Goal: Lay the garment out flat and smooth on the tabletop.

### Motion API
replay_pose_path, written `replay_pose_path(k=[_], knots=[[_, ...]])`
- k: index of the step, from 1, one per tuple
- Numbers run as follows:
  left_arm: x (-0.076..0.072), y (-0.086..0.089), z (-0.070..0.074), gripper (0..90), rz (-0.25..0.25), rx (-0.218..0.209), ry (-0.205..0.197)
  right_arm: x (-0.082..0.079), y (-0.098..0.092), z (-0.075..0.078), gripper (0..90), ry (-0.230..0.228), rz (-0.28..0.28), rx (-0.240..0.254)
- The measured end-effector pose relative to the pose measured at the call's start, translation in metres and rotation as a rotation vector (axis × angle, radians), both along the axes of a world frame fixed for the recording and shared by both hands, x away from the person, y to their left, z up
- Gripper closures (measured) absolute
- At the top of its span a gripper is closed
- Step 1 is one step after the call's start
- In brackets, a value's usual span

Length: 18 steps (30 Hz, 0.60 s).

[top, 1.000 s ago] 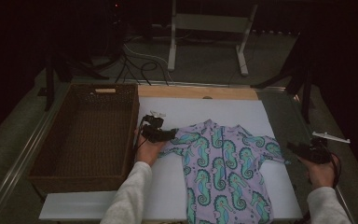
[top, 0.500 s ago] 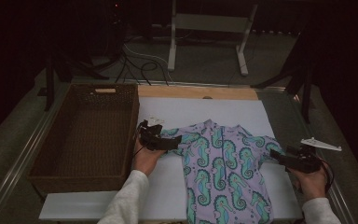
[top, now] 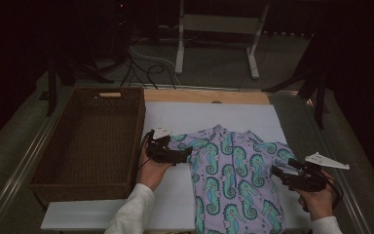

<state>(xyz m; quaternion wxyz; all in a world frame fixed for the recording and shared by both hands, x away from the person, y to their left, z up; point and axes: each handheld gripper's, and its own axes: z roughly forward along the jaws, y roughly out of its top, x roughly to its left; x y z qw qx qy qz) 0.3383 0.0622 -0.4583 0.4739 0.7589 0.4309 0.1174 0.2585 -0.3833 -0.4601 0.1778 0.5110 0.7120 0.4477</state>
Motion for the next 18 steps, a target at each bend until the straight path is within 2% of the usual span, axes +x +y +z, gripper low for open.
replay_pose_path(k=[10, 18], knots=[[-0.006, 0.001, 0.005, 0.0, -0.006, 0.0, -0.034, -0.016, 0.013, -0.002, 12.9, -0.058, 0.029, -0.003], [-0.008, 0.002, 0.003, 0.0, -0.003, 0.007, -0.036, -0.028, 0.019, -0.002, 12.8, -0.088, 0.014, 0.017]])
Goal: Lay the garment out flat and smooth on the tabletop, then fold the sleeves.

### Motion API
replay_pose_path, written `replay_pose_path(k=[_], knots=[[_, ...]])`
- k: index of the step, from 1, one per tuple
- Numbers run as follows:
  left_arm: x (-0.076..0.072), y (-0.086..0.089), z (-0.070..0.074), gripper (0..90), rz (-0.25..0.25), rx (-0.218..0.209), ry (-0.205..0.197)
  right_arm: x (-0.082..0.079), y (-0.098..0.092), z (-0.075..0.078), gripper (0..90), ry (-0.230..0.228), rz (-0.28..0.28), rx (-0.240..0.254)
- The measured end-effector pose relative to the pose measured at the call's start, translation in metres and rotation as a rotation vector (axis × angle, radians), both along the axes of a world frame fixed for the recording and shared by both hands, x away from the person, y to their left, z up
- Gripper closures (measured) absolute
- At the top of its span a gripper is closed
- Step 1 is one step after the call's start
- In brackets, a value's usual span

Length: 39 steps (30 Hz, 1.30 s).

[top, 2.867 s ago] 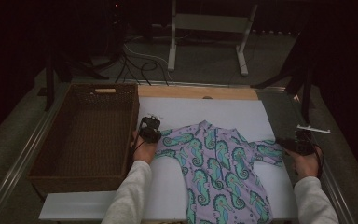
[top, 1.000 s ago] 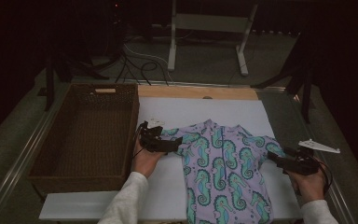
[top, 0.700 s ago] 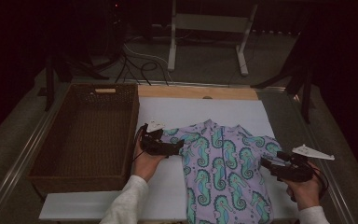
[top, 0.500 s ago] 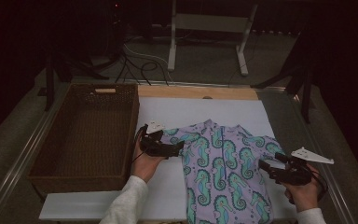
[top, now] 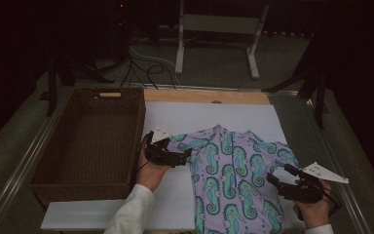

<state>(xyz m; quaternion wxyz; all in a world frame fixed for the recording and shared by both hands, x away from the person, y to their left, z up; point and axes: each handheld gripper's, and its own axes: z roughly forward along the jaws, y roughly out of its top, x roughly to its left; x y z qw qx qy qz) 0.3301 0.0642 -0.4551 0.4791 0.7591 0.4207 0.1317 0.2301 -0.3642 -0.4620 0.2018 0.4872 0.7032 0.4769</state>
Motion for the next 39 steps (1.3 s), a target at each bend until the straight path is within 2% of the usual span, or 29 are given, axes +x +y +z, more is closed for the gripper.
replay_pose_path(k=[7, 10, 17, 24, 28, 31, 32, 34, 39], knots=[[0.0, 0.0, -0.001, 0.0, 0.001, 0.001, -0.002, -0.012, 0.003, 0.001, 10.9, -0.036, -0.02, 0.014], [0.002, 0.0, -0.001, 0.0, 0.005, -0.014, -0.001, -0.016, 0.003, 0.001, 10.8, -0.041, -0.034, 0.027], [0.009, 0.0, -0.002, 0.0, 0.038, 0.011, -0.012, -0.024, 0.007, 0.0, 10.3, -0.057, -0.041, 0.016], [0.02, -0.002, -0.011, 0.0, 0.061, 0.042, 0.011, -0.03, 0.01, 0.001, 10.4, -0.081, -0.042, 0.005], [0.03, -0.001, -0.02, 0.0, 0.096, 0.057, 0.043, -0.033, 0.012, 0.001, 10.5, -0.104, -0.033, -0.002], [0.036, -0.001, -0.027, 0.1, 0.113, 0.072, 0.071, -0.033, 0.012, 0.0, 10.5, -0.098, -0.025, 0.0], [0.037, -0.001, -0.028, 0.1, 0.119, 0.076, 0.073, -0.033, 0.012, 0.0, 10.4, -0.099, -0.023, 0.002], [0.039, -0.002, -0.032, 0.7, 0.139, 0.115, 0.061, -0.032, 0.011, 0.0, 10.5, -0.099, -0.022, 0.005], [0.043, -0.003, -0.039, 1.8, 0.156, 0.124, 0.097, -0.032, 0.011, 0.0, 10.6, -0.103, -0.011, 0.012]])
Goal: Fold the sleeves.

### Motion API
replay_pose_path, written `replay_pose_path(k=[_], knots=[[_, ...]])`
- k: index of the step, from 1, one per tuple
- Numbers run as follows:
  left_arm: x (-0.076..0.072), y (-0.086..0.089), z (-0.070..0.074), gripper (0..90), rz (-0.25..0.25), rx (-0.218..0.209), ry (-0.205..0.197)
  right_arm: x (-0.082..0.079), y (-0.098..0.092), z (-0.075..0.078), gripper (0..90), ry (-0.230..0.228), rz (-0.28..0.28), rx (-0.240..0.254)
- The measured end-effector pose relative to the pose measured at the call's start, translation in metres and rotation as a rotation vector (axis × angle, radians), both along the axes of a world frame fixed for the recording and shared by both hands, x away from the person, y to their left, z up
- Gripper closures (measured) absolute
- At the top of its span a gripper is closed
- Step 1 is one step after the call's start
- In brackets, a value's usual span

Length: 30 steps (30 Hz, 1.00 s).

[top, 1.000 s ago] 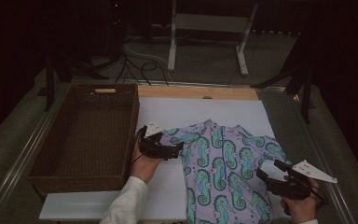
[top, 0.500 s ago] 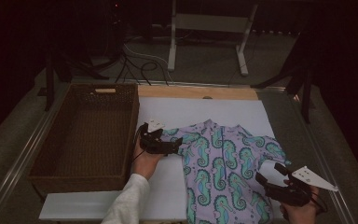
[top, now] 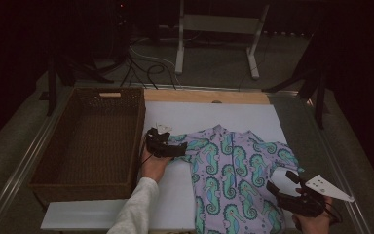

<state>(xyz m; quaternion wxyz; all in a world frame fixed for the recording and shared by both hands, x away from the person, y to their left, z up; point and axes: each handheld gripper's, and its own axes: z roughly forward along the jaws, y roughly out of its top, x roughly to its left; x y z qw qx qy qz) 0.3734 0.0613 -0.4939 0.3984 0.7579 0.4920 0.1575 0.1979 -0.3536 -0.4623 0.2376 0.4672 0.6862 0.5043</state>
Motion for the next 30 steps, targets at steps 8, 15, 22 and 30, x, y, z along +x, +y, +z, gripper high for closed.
replay_pose_path(k=[8, 15, 22, 30], knots=[[0.004, 0.002, -0.013, 6.8, 0.067, 0.038, 0.066, 0.001, -0.001, -0.001, 10.6, 0.008, 0.009, 0.005], [0.006, 0.004, -0.021, 15.4, 0.12, 0.081, 0.126, 0.001, -0.001, -0.001, 10.6, 0.011, 0.012, 0.008], [0.005, 0.003, -0.026, 21.6, 0.177, 0.139, 0.137, 0.001, 0.0, -0.002, 10.7, 0.012, 0.014, 0.005], [-0.005, -0.009, -0.023, 52.2, 0.166, 0.143, 0.131, 0.001, 0.001, -0.002, 10.8, 0.015, 0.015, 0.003]])
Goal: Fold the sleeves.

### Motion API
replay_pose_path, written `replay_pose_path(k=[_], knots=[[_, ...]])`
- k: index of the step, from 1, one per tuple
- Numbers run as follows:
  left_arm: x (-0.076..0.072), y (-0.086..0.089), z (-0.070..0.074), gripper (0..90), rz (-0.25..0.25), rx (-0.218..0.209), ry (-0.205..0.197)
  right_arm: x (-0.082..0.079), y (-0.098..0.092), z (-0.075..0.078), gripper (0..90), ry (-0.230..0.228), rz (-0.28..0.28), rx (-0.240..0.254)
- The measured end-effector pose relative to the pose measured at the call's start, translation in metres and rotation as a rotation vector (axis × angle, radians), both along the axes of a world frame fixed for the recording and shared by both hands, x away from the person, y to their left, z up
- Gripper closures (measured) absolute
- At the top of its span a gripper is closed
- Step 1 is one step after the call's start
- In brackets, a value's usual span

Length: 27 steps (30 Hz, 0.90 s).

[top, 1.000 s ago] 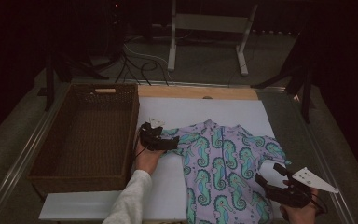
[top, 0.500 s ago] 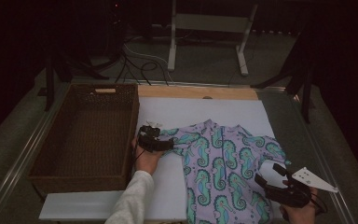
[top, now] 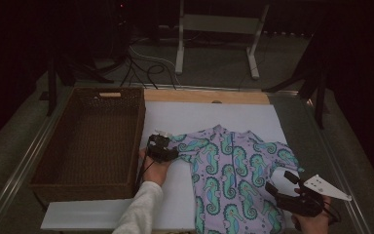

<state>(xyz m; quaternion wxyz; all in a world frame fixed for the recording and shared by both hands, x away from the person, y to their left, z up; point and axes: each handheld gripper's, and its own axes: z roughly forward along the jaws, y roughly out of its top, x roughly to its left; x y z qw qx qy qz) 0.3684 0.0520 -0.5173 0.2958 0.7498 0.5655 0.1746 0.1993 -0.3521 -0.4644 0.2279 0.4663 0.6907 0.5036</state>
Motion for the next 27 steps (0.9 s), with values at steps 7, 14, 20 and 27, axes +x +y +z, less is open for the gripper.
replay_pose_path(k=[7, 14, 20, 27], knots=[[-0.003, -0.006, 0.0, 85.7, -0.03, 0.03, -0.025, 0.0, 0.0, 0.0, 11.0, 0.0, 0.005, -0.004], [0.011, 0.005, 0.0, 86.7, 0.025, 0.074, -0.035, 0.0, -0.001, 0.0, 11.0, 0.007, 0.003, 0.0], [0.011, 0.012, 0.002, 87.0, 0.026, -0.031, -0.008, 0.0, -0.001, -0.001, 11.0, 0.007, 0.005, -0.001], [0.006, 0.015, 0.02, 87.2, -0.003, -0.139, -0.027, 0.001, 0.0, -0.001, 11.0, 0.014, 0.007, -0.005]])
